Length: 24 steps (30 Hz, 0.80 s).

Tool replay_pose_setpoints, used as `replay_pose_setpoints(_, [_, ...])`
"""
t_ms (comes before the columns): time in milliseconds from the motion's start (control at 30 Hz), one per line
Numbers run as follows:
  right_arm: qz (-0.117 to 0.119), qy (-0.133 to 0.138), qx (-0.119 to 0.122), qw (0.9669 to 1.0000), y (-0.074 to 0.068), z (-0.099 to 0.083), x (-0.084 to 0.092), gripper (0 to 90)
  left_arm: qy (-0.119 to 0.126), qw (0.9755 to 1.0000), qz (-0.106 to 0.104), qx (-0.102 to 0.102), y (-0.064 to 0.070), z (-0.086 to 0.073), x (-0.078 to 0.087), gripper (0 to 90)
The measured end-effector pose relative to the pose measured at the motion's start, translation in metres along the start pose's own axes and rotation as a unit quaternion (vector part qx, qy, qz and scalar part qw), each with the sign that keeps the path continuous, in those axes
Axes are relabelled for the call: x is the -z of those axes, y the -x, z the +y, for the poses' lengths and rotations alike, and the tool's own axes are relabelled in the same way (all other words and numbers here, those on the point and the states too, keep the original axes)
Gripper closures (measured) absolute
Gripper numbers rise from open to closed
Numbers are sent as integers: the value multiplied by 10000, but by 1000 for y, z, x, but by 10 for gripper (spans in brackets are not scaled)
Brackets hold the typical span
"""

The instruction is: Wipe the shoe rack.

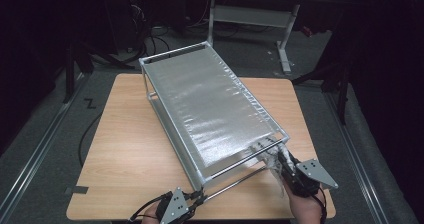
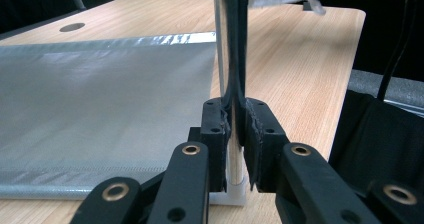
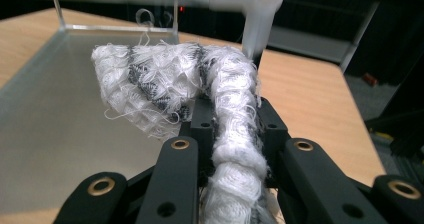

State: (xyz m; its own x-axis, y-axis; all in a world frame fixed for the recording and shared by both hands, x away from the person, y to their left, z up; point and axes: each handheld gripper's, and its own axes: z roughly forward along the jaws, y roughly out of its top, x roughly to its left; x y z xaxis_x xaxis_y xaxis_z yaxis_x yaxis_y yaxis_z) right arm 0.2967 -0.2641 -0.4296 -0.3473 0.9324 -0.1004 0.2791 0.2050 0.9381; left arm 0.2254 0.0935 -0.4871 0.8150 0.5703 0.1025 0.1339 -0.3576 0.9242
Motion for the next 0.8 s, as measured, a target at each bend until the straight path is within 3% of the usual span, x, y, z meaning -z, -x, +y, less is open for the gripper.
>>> replay_pose_setpoints(267, [5,-422,5,9991,-1,-19,-14,761,-3,10000,-34,-17,0,1,-1,800])
replay_pose_setpoints(400, [135,-736,-180,9970,3,-31,-23,760,-3,10000,-39,-14,0,1,-1,799])
replay_pose_setpoints(600, [245,-1042,-207,9940,5,-41,-32,760,-4,10000,-32,-14,0,1,-1,799])
replay_pose_setpoints(800, [267,-1099,-236,9933,5,-43,-34,760,0,10000,-35,-14,0,0,-1,800])
